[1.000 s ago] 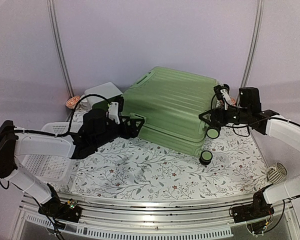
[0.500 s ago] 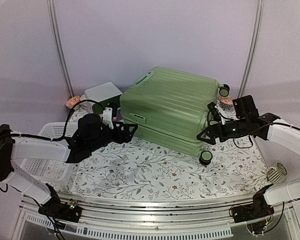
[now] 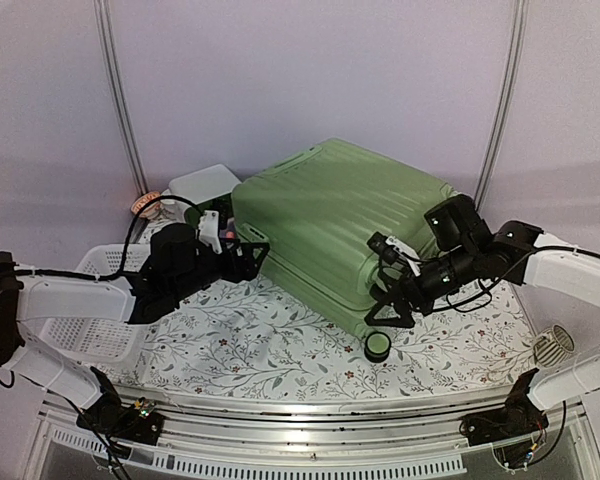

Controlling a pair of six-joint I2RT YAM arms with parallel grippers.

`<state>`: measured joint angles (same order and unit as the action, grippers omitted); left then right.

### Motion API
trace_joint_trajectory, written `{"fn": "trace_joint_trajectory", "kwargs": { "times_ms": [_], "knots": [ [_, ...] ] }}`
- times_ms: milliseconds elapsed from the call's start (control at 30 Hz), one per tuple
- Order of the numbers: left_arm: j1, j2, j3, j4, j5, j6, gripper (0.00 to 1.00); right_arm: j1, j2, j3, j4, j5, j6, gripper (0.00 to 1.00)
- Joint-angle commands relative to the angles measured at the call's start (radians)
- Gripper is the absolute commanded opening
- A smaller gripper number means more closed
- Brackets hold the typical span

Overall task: Open, take out, and arrange the luggage
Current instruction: Adjust the luggage at the center of the board.

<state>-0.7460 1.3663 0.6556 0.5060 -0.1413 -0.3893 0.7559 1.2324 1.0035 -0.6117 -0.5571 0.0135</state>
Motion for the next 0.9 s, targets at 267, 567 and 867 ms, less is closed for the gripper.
{"fn": "trace_joint_trajectory", "kwargs": {
  "times_ms": [267, 567, 867],
  "knots": [
    [0.015, -0.001, 0.066, -0.062, 0.066, 0.027, 0.86, -0.101, -0.058, 0.198, -0.056, 0.192, -0.03, 0.99],
    [0.015, 0.011, 0.071, -0.093, 0.157, -0.029, 0.85, -0.528, -0.099, 0.152, 0.116, 0.158, 0.13, 0.99],
    [0.035, -0.002, 0.051, -0.049, 0.192, -0.099, 0.87, -0.746, 0.153, 0.307, 0.222, -0.006, 0.172, 0.99]
  ]
}}
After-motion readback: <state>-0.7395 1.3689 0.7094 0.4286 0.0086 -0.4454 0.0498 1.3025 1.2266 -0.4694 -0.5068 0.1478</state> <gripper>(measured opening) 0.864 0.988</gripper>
